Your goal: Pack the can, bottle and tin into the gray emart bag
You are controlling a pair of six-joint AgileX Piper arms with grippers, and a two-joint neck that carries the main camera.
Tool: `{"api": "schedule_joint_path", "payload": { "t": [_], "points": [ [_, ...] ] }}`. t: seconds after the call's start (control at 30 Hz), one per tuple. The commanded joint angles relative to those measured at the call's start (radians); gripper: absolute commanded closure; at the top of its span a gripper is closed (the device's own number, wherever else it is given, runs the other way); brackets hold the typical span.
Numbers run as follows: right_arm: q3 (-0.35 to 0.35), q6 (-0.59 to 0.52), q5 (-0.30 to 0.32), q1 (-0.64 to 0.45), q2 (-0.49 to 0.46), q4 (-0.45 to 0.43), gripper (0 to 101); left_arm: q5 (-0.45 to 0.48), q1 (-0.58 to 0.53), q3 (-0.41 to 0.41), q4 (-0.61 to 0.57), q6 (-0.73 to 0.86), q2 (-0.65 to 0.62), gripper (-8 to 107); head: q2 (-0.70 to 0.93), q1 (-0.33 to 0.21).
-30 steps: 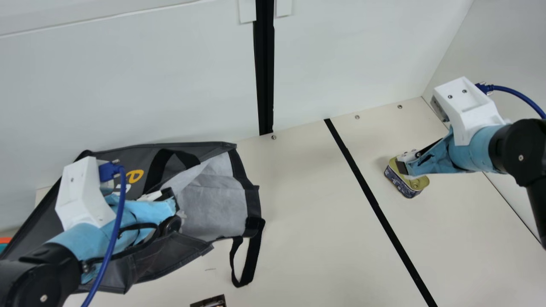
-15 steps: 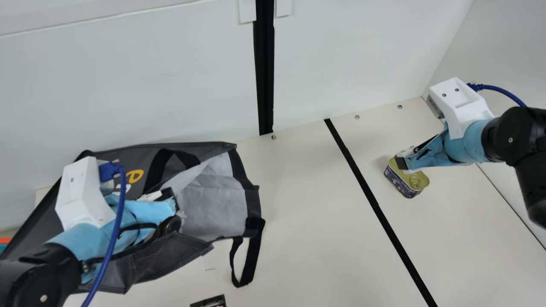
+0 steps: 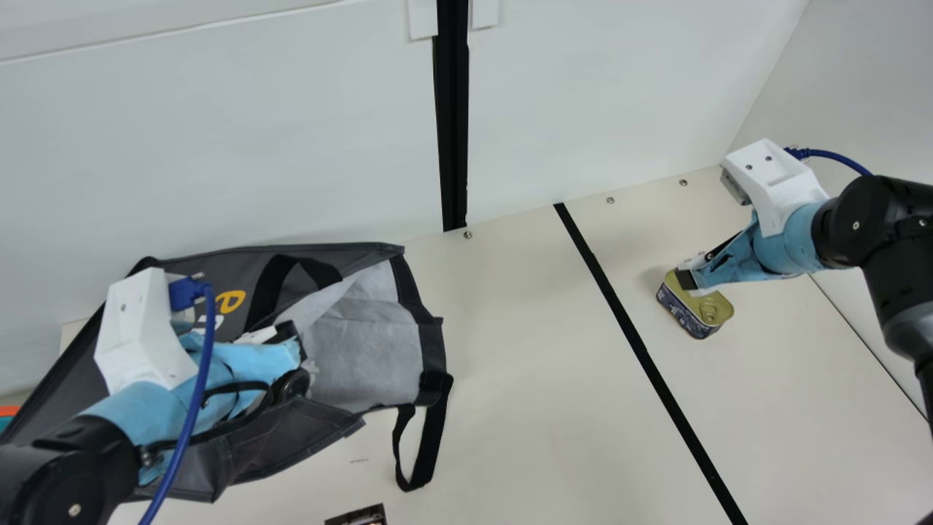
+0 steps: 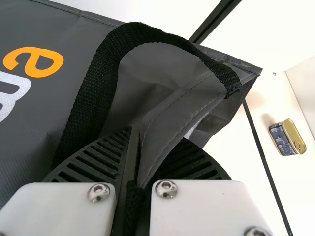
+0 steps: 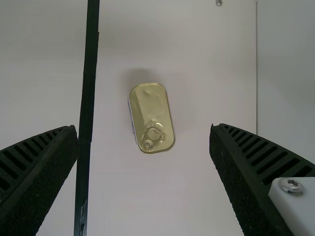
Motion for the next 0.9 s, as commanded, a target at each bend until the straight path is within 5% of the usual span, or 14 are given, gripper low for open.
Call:
{"api": "schedule_joint_path", "payload": {
  "t": [0.0,0.87],
  "points": [
    [-0.001,-0.007,-0.004,-0.002,0.011,0.000,11,0.000,0.000,0.000,0.000,0.000,0.000,89,-0.001,-0.023],
    [-0.045,-0.083,-0.031,-0.025,0.177,0.019,11,0.000,0.000,0.000,0.000,0.000,0.000,89,-0.001,-0.023]
  ]
}}
